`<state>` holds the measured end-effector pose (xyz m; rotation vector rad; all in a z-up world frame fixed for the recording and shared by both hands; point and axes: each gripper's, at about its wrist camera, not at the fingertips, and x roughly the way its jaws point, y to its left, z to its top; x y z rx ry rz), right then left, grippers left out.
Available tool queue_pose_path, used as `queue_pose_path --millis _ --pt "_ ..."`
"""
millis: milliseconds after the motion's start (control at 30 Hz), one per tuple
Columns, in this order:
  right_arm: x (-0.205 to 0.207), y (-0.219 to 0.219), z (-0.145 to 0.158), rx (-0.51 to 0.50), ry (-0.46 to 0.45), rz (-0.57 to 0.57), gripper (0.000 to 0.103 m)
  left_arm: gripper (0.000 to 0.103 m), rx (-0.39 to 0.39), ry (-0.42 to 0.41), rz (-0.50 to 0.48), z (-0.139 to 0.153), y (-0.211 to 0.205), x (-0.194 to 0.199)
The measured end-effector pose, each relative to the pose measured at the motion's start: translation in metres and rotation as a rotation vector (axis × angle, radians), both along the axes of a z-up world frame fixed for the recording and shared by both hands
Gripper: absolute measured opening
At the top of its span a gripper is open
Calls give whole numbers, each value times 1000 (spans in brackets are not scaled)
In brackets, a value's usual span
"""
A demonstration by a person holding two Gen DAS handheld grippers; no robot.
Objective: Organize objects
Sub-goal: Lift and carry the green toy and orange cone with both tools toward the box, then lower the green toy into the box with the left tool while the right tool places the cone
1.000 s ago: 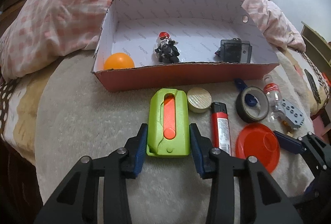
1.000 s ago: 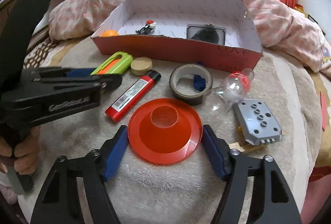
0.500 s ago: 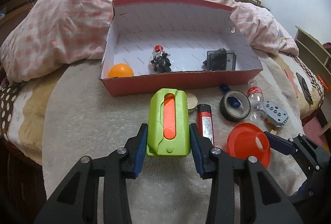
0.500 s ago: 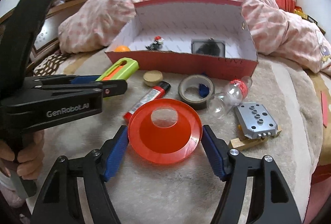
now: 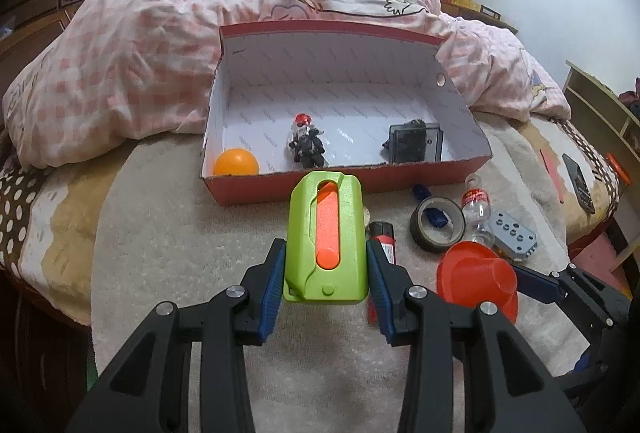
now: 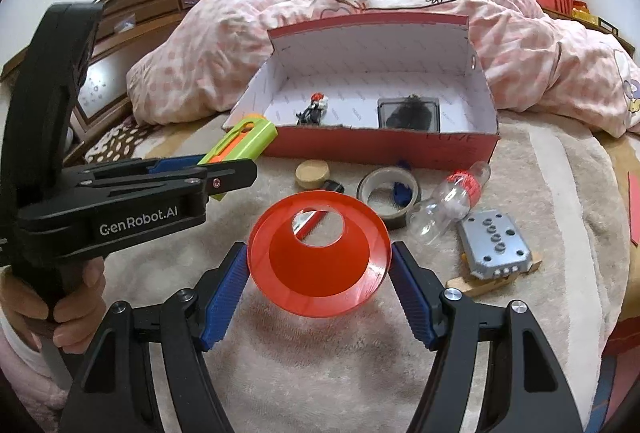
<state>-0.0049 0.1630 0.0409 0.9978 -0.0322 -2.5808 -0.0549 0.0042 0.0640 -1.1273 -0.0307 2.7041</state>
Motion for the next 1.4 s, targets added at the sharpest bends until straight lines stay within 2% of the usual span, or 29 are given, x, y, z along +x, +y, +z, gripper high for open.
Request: queue_pose_path --millis 133,867,1100,1400 --pt "-7 5 9 -27 -2 7 71 39 10 4 -2 7 0 -6" --pt "-67 10 39 40 20 14 72 39 -3 28 -1 21 -1 -61" --pt "-95 11 42 60 10 -8 71 39 -19 21 -3 16 9 -91" --pt "-135 24 42 47 -9 -95 72 39 -47 3 28 0 15 -130"
